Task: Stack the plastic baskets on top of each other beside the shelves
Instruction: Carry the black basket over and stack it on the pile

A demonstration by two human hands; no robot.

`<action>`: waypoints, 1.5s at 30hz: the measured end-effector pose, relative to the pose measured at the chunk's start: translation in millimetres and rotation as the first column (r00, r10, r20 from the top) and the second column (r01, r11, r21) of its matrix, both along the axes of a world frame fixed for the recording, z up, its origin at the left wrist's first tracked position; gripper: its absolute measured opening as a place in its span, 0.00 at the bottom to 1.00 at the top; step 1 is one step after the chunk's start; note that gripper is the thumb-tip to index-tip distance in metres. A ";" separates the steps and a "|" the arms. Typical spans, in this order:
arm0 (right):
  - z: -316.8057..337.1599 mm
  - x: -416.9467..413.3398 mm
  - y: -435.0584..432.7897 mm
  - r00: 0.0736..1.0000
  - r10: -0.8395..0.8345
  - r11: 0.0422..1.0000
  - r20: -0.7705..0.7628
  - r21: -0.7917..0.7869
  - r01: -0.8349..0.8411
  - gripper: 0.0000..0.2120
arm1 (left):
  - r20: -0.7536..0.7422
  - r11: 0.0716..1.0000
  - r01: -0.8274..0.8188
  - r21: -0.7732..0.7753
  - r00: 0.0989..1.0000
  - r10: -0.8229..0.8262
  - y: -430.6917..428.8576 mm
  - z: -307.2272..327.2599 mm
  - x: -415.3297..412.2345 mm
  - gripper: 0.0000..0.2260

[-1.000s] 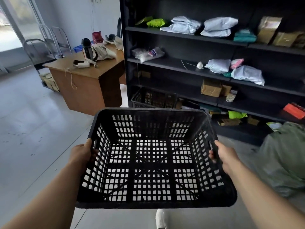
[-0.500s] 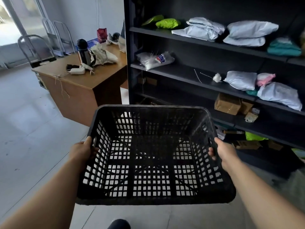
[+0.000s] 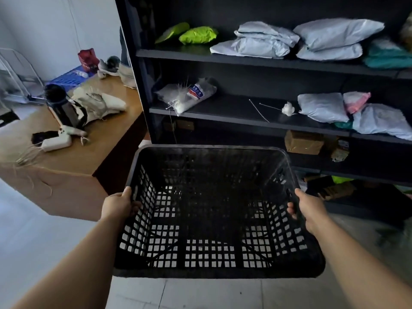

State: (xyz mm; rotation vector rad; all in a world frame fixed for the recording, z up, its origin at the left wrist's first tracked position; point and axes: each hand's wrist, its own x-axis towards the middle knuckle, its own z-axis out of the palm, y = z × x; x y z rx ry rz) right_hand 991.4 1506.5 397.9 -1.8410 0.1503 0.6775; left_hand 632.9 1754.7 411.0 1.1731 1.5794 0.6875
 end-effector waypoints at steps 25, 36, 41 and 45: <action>-82.6 188.2 211.0 0.997 -0.057 0.988 -0.043 -0.149 0.050 0.11 | -0.127 0.975 0.176 -0.134 0.973 -0.193 258.0 -83.9 231.3 0.14; -119.5 217.2 261.2 0.992 -0.098 0.960 -0.084 -0.271 0.072 0.17 | -0.224 0.940 0.260 -0.221 0.925 -0.308 318.5 -111.5 267.4 0.13; -129.7 222.1 268.1 0.993 -0.094 0.945 -0.075 -0.320 0.066 0.17 | -0.255 0.918 0.310 -0.248 0.893 -0.370 324.3 -119.8 273.0 0.12; -139.1 220.8 266.3 0.992 -0.116 0.942 -0.056 -0.321 0.092 0.15 | -0.268 0.908 0.323 -0.268 0.880 -0.392 326.3 -133.8 268.9 0.11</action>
